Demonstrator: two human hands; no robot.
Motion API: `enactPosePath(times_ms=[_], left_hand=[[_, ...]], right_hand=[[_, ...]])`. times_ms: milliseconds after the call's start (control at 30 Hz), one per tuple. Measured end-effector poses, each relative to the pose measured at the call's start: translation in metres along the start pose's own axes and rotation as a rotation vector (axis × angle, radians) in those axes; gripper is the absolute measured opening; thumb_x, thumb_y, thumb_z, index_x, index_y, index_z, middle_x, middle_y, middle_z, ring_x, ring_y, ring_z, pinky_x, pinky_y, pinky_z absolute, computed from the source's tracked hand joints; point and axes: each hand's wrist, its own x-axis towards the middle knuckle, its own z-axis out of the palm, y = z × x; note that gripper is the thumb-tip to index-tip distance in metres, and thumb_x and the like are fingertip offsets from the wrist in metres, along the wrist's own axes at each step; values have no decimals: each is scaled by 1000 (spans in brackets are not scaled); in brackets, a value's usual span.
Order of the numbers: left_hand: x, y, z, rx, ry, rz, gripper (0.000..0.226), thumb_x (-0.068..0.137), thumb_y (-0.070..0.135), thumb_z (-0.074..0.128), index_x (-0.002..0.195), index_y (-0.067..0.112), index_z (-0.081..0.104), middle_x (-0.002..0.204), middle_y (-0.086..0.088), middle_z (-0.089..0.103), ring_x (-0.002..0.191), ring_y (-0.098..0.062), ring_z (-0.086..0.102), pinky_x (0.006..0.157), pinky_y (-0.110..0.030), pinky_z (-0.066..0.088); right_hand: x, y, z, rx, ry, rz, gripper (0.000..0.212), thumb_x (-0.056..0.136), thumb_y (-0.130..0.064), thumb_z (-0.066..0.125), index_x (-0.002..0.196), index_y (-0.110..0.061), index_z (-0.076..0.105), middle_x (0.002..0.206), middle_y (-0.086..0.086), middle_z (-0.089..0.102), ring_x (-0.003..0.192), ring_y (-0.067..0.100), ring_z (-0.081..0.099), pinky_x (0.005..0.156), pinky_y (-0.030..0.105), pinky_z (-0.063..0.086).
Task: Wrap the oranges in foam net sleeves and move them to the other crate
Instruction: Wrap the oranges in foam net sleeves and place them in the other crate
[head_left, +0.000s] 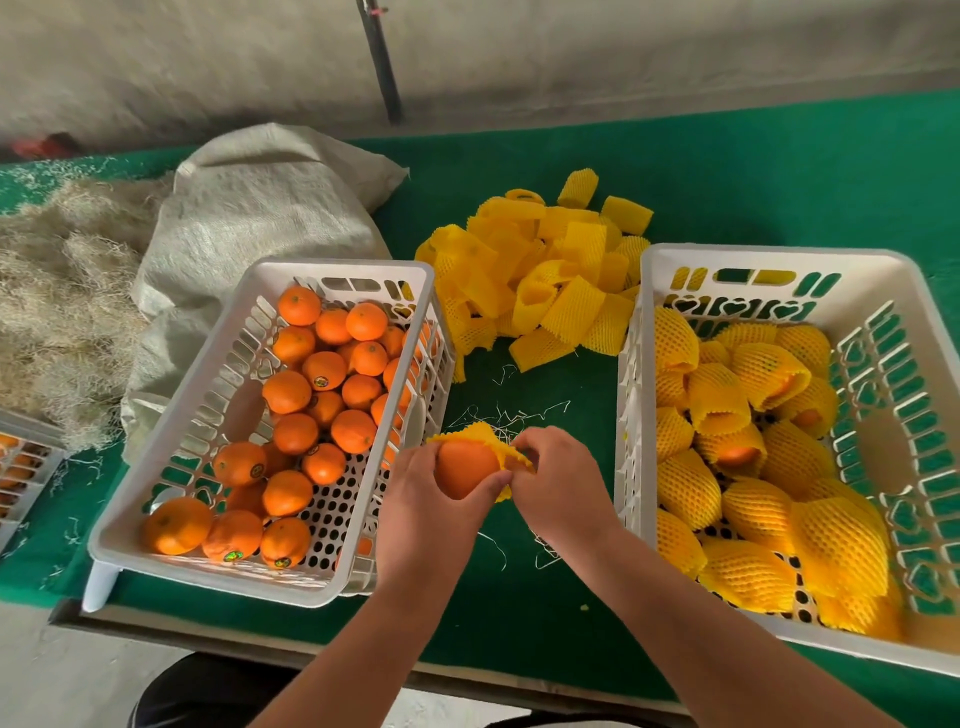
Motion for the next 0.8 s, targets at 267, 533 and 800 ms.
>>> enactPosePath(times_ms=[267, 533, 800], left_hand=[[-1, -1, -3, 18, 18, -13, 74, 74, 82, 65, 128, 34, 49, 117, 12, 47, 92, -10, 53, 65, -13, 40], [0, -8, -8, 51, 81, 70, 67, 72, 37, 89, 124, 20, 51, 130, 3, 43, 95, -20, 55, 61, -20, 44], [-4, -14, -19, 108, 182, 328, 73, 69, 34, 91, 122, 16, 44, 131, -3, 45, 113, -38, 59, 68, -42, 59]], right_hand=[[-16, -9, 3, 72, 169, -182, 11, 99, -21, 61, 92, -29, 57, 83, -17, 53, 75, 3, 55, 59, 14, 40], [-41, -14, 10, 131, 193, -358, 15, 100, -38, 56, 99, -25, 63, 93, -16, 54, 78, 6, 57, 59, 25, 54], [-25, -13, -3, 348, 68, -227, 66, 76, -76, 72, 124, -37, 50, 144, -20, 41, 140, 8, 42, 105, 28, 46]])
